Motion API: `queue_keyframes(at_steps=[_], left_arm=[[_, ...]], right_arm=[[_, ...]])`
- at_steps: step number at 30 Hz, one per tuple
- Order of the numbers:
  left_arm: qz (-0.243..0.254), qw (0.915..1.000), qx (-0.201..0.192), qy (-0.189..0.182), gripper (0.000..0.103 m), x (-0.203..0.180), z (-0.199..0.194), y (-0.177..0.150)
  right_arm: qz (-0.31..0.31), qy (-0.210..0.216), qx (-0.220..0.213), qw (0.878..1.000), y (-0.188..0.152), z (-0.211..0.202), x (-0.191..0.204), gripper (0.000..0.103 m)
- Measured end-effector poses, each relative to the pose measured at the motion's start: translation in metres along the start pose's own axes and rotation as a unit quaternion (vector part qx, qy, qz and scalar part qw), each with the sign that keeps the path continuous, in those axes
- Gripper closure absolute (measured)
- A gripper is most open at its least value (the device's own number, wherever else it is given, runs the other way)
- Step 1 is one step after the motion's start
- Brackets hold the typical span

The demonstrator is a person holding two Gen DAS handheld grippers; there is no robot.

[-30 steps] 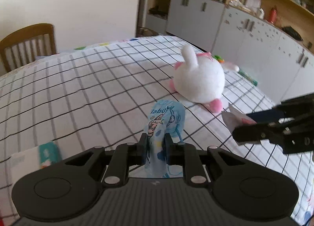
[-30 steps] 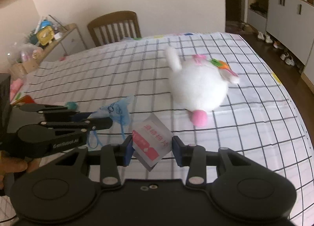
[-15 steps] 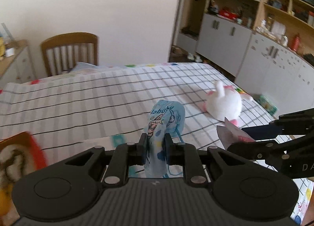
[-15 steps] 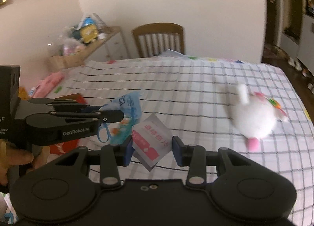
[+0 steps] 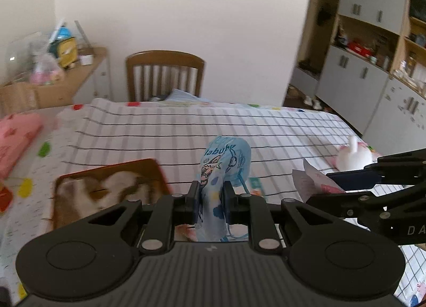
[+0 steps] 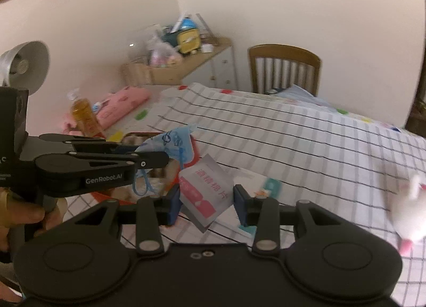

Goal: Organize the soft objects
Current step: 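Carry the blue packet in the left tool while the right tool carries the wipes over the tin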

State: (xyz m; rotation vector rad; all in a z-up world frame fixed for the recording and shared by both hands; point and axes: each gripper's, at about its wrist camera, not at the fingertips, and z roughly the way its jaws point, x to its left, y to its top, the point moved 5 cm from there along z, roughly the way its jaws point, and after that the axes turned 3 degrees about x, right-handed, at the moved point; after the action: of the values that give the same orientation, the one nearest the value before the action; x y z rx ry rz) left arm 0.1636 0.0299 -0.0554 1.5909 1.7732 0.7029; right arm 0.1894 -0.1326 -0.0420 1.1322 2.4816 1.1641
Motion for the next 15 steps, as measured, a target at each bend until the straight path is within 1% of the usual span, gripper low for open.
queue_keyframes(at_steps=[8, 12, 15], left_arm=[[-0.042, 0.9979, -0.005, 0.048, 0.086, 0.057, -0.024, -0.009], [-0.063, 0.9957, 0.0, 0.068, 0.086, 0.081, -0.03, -0.014], [-0.067, 0.9943, 0.008, 0.083, 0.086, 0.093, -0.029, -0.017]], right_arm=[[-0.042, 0.038, 0.006, 0.998, 0.021, 0.025, 0.046, 0.063], [-0.064, 0.046, 0.014, 0.997, 0.027, 0.039, 0.065, 0.063], [-0.076, 0.049, 0.021, 0.996, 0.03, 0.051, 0.073, 0.063]])
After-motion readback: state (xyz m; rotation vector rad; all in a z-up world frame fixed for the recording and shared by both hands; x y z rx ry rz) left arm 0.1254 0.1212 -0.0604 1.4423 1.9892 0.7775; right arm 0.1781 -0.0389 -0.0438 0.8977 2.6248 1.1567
